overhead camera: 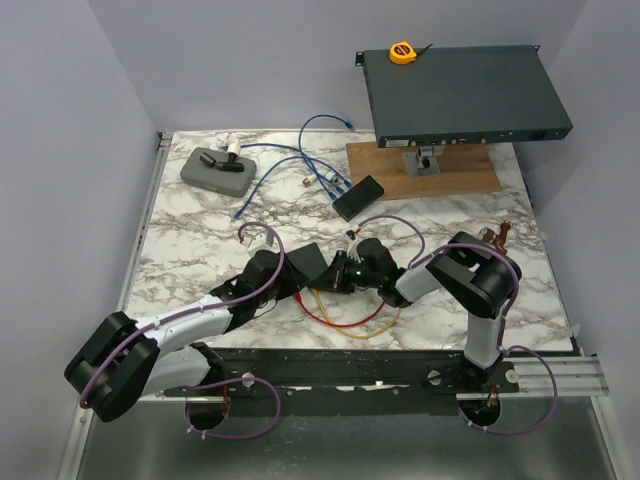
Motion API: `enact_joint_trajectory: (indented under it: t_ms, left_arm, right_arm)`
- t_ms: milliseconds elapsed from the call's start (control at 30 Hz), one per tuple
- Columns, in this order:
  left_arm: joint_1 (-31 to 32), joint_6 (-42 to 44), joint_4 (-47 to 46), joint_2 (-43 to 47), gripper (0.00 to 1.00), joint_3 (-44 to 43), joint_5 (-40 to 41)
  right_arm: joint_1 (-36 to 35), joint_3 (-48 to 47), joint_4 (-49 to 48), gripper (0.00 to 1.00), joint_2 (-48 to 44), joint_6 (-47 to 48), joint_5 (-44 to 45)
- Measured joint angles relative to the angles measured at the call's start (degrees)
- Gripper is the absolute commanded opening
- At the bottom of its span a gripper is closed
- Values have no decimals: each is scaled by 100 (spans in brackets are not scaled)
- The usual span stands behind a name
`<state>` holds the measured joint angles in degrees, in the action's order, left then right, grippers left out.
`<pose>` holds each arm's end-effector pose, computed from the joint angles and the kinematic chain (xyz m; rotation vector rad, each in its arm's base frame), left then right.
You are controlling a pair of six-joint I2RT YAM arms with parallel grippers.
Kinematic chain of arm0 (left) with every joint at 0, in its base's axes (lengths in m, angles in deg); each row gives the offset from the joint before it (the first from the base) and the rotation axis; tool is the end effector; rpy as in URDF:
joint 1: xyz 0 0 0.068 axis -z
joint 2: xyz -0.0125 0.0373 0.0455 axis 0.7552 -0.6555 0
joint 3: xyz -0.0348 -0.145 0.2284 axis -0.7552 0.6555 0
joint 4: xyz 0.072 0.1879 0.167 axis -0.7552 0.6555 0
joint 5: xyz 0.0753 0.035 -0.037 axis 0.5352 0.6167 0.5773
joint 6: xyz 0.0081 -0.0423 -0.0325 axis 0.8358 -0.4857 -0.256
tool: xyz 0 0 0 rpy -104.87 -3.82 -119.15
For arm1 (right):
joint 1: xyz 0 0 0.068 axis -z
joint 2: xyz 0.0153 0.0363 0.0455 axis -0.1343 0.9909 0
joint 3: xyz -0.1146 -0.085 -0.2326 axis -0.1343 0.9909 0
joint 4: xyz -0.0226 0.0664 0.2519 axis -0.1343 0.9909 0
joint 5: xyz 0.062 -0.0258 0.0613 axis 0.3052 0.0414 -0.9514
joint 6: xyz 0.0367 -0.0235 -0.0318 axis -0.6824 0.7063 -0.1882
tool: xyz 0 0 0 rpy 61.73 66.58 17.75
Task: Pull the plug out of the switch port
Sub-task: Pull the connector from the switch port.
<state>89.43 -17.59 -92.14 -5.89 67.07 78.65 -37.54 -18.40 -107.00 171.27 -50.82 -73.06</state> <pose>0.1672 -0.1366 0.1588 -0.4293 2.2731 -0.8104 0.2233 0.2433 0.0940 -0.0101 2.3743 1.3781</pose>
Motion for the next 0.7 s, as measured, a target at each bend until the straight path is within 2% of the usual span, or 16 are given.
enact_joint_trajectory:
  t_ms: [700]
  left_arm:
    - [59,-76,-310,-76,34,120,-46]
  right_arm:
    - [66,-50,339,1,-129,518,-286]
